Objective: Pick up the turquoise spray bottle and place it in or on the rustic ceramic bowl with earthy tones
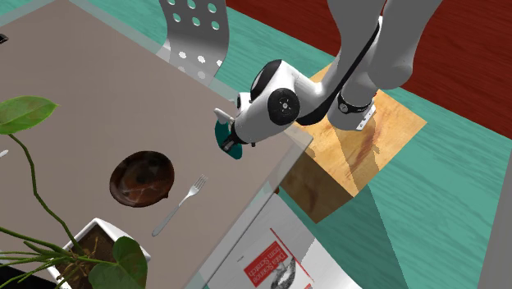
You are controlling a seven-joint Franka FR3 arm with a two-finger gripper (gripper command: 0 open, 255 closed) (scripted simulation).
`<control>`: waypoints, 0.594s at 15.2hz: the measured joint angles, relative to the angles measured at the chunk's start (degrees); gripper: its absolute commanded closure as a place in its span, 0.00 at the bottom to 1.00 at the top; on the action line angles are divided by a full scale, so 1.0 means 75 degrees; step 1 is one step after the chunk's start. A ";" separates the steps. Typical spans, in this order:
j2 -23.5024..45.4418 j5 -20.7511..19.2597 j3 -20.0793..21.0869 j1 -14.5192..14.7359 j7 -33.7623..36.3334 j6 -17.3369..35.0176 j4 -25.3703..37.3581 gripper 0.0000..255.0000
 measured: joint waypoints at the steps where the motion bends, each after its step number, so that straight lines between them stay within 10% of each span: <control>1: -0.0047 0.0076 0.0002 0.0008 -0.0069 -0.0022 0.0004 1.00; 9: -0.0781 0.1157 -0.0070 0.0162 -0.1102 -0.0391 0.0059 1.00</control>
